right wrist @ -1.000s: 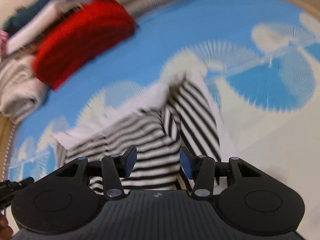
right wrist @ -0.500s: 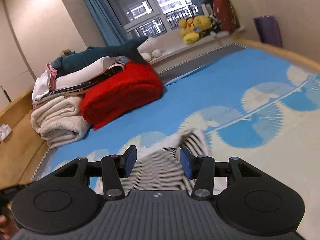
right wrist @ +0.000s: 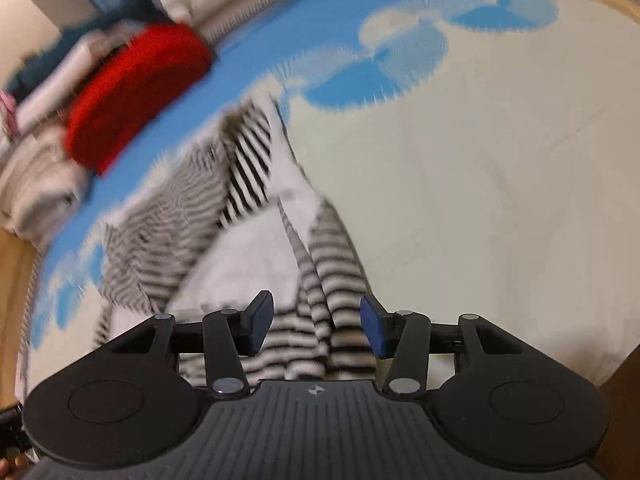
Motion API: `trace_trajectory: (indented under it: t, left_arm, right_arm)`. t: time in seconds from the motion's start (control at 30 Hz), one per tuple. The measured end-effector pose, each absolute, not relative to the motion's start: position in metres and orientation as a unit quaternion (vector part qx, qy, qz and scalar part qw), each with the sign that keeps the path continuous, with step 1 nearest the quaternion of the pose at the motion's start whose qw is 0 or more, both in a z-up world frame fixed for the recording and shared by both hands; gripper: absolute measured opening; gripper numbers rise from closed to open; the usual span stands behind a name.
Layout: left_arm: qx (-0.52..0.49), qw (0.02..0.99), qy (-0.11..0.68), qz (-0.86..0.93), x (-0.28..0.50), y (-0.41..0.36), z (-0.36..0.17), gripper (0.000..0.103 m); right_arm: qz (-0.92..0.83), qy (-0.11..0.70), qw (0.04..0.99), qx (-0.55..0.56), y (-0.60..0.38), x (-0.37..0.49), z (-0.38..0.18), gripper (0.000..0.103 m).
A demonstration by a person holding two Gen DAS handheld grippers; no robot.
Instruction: Fold small clothes
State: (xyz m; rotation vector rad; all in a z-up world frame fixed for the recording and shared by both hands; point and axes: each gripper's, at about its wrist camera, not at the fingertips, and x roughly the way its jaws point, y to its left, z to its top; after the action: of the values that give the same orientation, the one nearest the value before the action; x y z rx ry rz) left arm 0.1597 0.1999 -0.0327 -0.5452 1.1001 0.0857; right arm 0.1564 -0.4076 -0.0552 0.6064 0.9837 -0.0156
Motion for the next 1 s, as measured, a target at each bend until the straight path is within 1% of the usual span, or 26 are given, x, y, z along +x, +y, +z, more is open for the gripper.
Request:
trace_trajectory:
  t: [0.03,0.07,0.13,0.23,0.43,0.53,0.57,0.6,0.63,0.67,0.7,0.73,0.77,0.9,1.0]
  left_arm:
    - [-0.262,0.808,0.525,0.046,0.162,0.201,-0.039,0.068]
    - [-0.270,0.800,0.533,0.054,0.163,0.202,-0.045,0.069]
    - [-0.282,0.784,0.548,0.070,0.166,0.203,-0.056,0.070]
    - [-0.300,0.762,0.566,0.091,0.168,0.204,-0.068,0.070]
    - [-0.333,0.741,0.573,0.106,0.173,0.208,-0.081,0.070]
    - [-0.326,0.736,0.583,0.109,0.175,0.205,-0.087,0.067]
    - [-0.315,0.739,0.586,0.105,0.176,0.202,-0.087,0.064]
    - [-0.302,0.745,0.587,0.099,0.176,0.199,-0.086,0.049]
    - [-0.290,0.750,0.587,0.094,0.176,0.196,-0.085,0.033]
    - [-0.286,0.755,0.584,0.085,0.174,0.194,-0.083,0.024]
    - [-0.289,0.759,0.579,0.072,0.173,0.193,-0.082,0.007]
    - [-0.291,0.764,0.573,0.058,0.172,0.193,-0.078,0.007]
    - [-0.284,0.774,0.564,0.049,0.170,0.191,-0.073,0.006]
    - [-0.273,0.803,0.529,0.012,0.155,0.189,-0.050,0.006]
    - [-0.303,0.808,0.505,-0.023,0.139,0.193,-0.037,0.006]
  right_arm:
    - [0.001,0.483,0.827,0.288,-0.404,0.161,-0.062,0.055]
    - [0.005,0.496,0.819,0.287,-0.402,0.162,-0.067,0.061]
    - [0.000,0.525,0.805,0.277,-0.394,0.166,-0.079,0.069]
    - [-0.023,0.569,0.781,0.256,-0.383,0.171,-0.097,0.070]
    - [-0.036,0.586,0.765,0.265,-0.381,0.170,-0.108,0.070]
    - [-0.038,0.599,0.751,0.275,-0.377,0.172,-0.116,0.070]
    - [-0.040,0.600,0.750,0.275,-0.376,0.173,-0.118,0.071]
    - [-0.040,0.601,0.751,0.270,-0.372,0.174,-0.118,0.072]
    - [-0.039,0.602,0.753,0.262,-0.369,0.175,-0.119,0.071]
    - [-0.039,0.603,0.755,0.255,-0.366,0.176,-0.118,0.066]
    - [-0.038,0.602,0.758,0.248,-0.364,0.176,-0.117,0.057]
    - [-0.031,0.598,0.763,0.245,-0.362,0.176,-0.116,0.026]
    - [-0.017,0.592,0.764,0.254,-0.362,0.176,-0.114,0.009]
    - [0.005,0.544,0.784,0.299,-0.379,0.168,-0.096,0.007]
    - [0.009,0.495,0.800,0.339,-0.405,0.154,-0.079,0.006]
